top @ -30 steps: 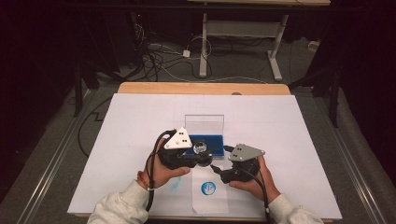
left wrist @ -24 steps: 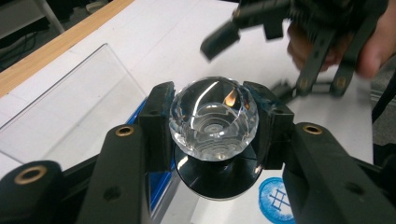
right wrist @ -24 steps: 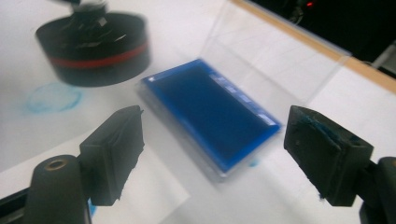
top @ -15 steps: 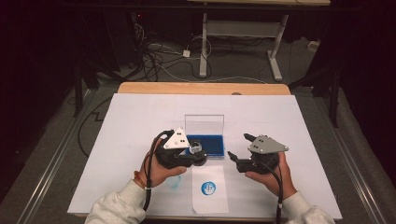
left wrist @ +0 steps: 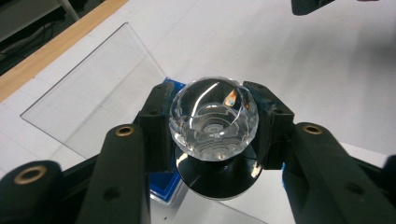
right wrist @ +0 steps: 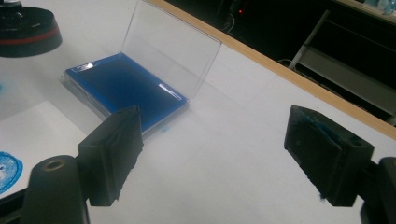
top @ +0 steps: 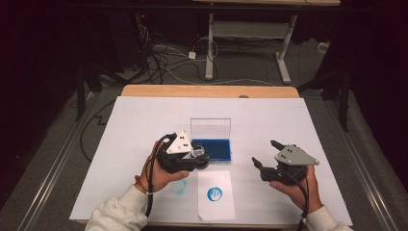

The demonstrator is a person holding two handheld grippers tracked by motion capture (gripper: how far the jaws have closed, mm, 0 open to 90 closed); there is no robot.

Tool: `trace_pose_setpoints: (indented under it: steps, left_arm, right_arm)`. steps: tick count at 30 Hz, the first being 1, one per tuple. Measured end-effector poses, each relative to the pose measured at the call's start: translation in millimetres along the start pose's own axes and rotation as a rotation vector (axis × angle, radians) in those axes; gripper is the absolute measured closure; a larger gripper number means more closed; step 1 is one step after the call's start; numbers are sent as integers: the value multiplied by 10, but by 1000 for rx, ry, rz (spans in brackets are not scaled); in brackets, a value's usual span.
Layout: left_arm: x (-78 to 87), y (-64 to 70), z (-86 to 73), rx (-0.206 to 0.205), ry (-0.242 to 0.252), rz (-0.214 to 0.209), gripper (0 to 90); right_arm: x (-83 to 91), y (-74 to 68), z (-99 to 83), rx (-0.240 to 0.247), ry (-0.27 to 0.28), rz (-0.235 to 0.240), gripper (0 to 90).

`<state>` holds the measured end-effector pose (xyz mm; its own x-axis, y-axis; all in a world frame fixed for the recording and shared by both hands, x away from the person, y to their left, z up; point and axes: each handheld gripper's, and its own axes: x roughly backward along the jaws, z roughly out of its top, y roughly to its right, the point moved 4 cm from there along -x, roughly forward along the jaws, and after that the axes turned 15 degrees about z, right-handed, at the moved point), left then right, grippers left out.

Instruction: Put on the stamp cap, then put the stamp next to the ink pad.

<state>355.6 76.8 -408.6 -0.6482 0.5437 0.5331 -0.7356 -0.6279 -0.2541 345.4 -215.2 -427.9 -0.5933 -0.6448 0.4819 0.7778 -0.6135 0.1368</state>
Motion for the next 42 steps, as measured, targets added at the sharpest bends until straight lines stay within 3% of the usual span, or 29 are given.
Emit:
trace_pose_setpoints:
  steps: [6, 11, 17, 21, 31, 42]
  left_arm:
    - [38, -50, 5, 4, 6, 21, 549]
    - [76, -109, 5, 12, 13, 39, 549]
    - [105, -162, 6, 9, 8, 50, 549]
    - [127, -216, 9, 3, -2, 62, 549]
    - [195, -413, -42, 36, -13, 85, 549]
    - [174, -459, -74, 28, -43, 103, 548]
  right_arm:
    - [98, -15, -149, -5, 13, -19, 198]
    - [156, -56, -310, 4, -8, -38, 198]
    - [211, -112, -451, -13, -12, -31, 187]
    - [241, -102, -484, -23, -16, -43, 185]
    - [203, -77, -522, -27, -42, -61, 188]
    - [244, -72, -509, -31, -23, -66, 188]
